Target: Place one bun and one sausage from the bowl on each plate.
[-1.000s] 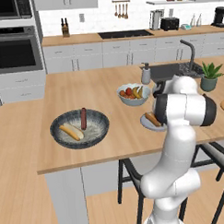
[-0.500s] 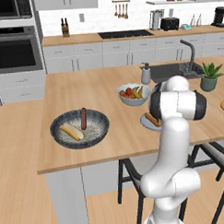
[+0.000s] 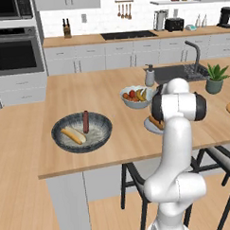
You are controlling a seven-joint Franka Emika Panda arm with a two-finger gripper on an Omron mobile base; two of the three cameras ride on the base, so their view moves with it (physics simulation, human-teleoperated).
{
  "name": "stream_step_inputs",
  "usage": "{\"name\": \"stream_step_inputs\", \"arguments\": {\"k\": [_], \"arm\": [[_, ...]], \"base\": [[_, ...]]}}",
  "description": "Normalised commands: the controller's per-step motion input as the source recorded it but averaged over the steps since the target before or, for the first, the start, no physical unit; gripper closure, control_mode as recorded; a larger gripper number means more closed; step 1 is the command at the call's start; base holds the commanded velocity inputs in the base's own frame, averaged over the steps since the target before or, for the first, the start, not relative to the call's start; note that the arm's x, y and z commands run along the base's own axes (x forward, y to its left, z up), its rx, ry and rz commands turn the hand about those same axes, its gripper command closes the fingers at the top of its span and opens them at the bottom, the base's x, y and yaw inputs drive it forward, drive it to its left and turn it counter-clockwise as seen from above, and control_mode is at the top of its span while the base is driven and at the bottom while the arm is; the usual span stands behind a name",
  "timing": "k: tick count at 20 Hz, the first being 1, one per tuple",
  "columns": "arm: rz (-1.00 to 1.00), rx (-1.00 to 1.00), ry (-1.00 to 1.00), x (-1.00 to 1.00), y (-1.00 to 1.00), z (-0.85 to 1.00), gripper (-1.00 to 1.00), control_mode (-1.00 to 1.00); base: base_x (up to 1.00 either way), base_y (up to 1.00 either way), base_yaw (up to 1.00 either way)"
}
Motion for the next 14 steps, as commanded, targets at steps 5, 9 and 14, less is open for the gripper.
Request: {"name": "stream_step_inputs", "arguments": {"k": [5,9,14], "arm": [[0.00,0.00,0.00,0.00,0.00,0.00,-1.00,-1.00],[0.00,0.00,0.00,-0.13,0.08,0.14,-1.00,-1.00],[0.00,0.00,-0.07,-0.72,0.04,0.81,-1.00,-1.00]], "base": [[0.00,0.00,0.00],[0.00,0.00,0.00],[0.00,0.00,0.00]]}}
